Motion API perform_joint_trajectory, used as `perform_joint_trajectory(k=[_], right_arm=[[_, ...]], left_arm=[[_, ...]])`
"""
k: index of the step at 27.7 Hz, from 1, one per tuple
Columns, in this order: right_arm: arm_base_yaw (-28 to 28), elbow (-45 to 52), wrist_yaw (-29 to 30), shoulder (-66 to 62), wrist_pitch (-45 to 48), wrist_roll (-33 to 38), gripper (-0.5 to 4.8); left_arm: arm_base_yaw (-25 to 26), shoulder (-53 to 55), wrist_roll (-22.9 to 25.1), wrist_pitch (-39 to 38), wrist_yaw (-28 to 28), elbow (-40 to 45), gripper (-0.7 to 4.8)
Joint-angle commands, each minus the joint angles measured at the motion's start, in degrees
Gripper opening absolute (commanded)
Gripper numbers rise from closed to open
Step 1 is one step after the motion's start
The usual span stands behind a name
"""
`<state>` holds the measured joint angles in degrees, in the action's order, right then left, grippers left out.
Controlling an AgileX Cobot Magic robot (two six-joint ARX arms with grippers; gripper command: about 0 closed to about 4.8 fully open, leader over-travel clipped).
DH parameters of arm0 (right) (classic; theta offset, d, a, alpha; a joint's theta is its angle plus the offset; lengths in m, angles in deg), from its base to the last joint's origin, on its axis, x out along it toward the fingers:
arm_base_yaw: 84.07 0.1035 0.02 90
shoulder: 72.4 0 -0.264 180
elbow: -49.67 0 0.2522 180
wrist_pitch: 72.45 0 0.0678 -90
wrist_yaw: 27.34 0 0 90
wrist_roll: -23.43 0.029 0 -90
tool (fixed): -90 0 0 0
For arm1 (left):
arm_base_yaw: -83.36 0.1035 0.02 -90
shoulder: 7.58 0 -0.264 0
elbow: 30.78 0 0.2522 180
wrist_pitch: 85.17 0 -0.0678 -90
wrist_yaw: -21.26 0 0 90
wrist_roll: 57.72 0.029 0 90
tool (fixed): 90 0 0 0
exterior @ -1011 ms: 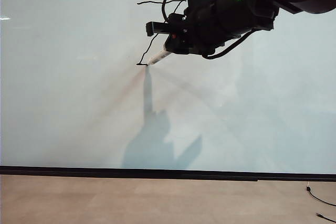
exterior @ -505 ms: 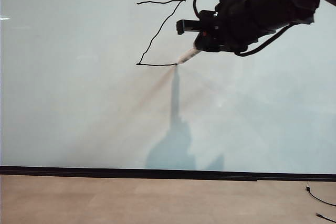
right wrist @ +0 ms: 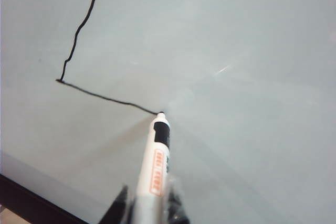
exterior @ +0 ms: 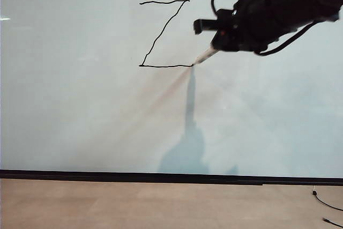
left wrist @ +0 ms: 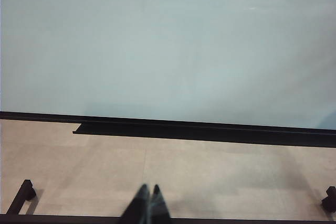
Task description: Pick up the pen on the shelf to the right of the whiteboard and write the letter Z.
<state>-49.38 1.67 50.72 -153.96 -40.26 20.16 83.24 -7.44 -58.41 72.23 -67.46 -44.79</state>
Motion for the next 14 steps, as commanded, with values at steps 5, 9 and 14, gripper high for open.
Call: perform_joint_trajectory(k=[5,9,14], right_arm=[[7.63,3.8,-6.58,15.23,-8.63,-2.43,-0.09],[9.31,4.61,-8.13,23.56,-18.47,-2.99,-0.09],[9.6,6.27,-11.67,32.89,-29.07,-2.99,-0.09]], left_arm=[[0.0,0.04,0.24,0.28,0.0,-0.13,-0.05],[0.0,0.04,0.24,0.31,0.02,-0.13,-0.04],[0.0,0.04,0.24,0.28,0.0,-0.13,-0.04]])
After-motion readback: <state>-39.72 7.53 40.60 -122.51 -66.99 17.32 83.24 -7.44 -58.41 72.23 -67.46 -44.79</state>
